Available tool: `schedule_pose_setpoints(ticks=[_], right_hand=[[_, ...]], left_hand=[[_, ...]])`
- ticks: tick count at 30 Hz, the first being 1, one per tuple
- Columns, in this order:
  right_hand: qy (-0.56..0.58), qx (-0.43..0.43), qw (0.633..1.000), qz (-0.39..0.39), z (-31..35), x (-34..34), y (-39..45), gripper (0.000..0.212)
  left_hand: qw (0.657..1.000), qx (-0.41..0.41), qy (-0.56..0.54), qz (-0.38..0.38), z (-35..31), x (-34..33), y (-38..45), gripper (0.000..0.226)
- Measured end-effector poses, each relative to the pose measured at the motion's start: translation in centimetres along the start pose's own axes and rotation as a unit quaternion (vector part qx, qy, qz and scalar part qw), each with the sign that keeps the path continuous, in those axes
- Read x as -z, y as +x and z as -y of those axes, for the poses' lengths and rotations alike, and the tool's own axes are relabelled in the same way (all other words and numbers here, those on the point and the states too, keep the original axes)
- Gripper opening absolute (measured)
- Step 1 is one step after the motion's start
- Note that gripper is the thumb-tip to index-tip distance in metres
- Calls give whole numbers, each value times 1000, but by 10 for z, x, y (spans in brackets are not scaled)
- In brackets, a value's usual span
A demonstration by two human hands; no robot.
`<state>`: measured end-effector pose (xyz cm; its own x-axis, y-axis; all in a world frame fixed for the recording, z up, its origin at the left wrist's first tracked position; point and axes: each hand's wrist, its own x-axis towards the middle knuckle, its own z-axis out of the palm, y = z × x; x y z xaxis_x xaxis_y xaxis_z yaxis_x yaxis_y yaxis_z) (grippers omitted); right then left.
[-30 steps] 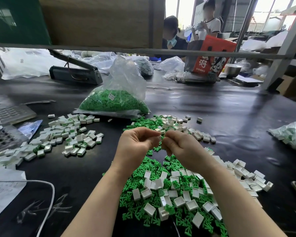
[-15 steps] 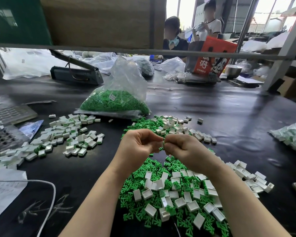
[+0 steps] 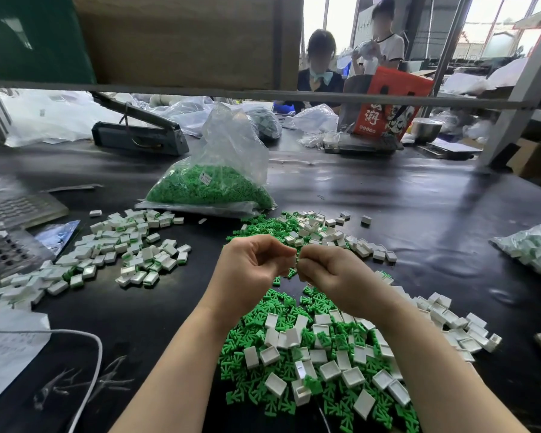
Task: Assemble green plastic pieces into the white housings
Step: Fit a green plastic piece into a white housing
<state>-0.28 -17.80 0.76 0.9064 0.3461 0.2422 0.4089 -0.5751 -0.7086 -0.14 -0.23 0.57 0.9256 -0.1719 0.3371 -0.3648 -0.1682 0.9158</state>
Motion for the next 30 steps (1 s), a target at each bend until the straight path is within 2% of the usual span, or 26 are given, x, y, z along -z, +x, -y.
schedule_pose_setpoints(ticks=[5,9,14,17,21,30], right_hand=[[117,-60,991,25,3,-3,2,31],[220,-110,969,-8,3,-5,3,34],[295,-111,948,-37,4,-1,3,21],[238,-71,965,-81,6,2,2,18],[138,-37,982,-119,8,1,2,13],[50,-11,993,-105,11,0,1,16]], left_hand=[[1000,-23,-3,-13,2,0,-1,14],[999,-34,-19,-13,1,-1,-1,12],[994,28,-90,-52,-1,-2,1,16],[982,81,-157,-67,-2,-1,1,13],[976,99,-181,-64,-3,0,2,11],[980,94,-165,-53,-7,2,0,11]])
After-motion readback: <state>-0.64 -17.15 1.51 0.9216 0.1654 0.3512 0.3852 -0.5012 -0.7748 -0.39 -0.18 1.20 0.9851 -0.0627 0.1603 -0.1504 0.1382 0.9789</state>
